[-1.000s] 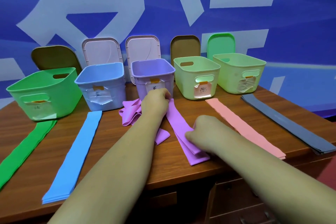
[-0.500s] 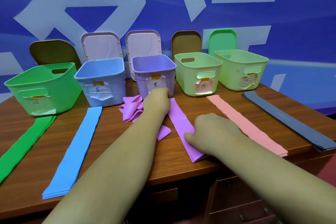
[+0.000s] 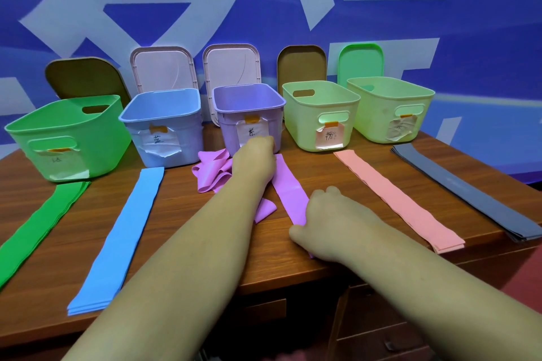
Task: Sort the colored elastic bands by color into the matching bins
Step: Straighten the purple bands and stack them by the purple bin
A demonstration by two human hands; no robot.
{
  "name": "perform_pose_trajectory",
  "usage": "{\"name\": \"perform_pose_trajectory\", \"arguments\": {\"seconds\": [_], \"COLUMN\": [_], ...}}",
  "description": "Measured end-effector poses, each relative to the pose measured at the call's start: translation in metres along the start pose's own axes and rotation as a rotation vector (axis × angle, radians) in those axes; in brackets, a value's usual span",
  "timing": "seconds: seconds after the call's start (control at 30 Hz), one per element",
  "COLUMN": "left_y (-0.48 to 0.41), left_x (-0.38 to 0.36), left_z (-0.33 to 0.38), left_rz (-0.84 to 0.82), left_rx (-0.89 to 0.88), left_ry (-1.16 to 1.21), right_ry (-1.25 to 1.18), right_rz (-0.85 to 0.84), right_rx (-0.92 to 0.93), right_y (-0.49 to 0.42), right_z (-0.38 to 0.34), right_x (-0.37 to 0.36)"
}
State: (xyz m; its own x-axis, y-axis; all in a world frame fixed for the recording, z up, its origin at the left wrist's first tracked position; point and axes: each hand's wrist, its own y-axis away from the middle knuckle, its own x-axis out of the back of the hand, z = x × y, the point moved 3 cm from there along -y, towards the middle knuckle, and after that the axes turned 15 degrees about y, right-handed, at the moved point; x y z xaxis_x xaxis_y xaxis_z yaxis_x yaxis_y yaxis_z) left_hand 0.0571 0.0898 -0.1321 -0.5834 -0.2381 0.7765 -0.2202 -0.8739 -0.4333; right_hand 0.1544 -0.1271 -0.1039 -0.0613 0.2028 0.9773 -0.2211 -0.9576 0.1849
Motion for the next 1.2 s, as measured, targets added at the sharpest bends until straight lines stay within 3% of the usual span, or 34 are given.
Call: {"name": "perform_pose_trajectory", "arguments": {"seconds": [0.47, 0.77, 0.9, 0.97, 1.2], "left_y": [0.0, 0.011, 0.016, 0.026, 0.065], "left_x": [0.001, 0.088, 0.127, 0.136, 0.114], "left_z": [0.0, 0.022, 0.012, -0.001, -0.061], "left_rz": [-0.047, 0.085, -0.041, -0.024, -0.092], "left_rx": [0.04, -0.062, -0.01, 0.017, 0.247], "left_ry": [0.013, 0.338, 0.257, 0.216, 0.179], "right_ry": [-0.029, -0.123, -0.22, -0.246, -0.247], "right_rz": [0.017, 0.191, 0.313, 0.371, 0.439], "right_rx": [-0.003, 0.148, 0.22, 0.29, 0.424], "right_y": [-0.001, -0.017, -0.03, -0.04, -0.078], "right_z": [0.004, 0.006, -0.004, -0.012, -0.028], "right_x": [-0.003, 0.013, 0.021, 0.023, 0.029]}}
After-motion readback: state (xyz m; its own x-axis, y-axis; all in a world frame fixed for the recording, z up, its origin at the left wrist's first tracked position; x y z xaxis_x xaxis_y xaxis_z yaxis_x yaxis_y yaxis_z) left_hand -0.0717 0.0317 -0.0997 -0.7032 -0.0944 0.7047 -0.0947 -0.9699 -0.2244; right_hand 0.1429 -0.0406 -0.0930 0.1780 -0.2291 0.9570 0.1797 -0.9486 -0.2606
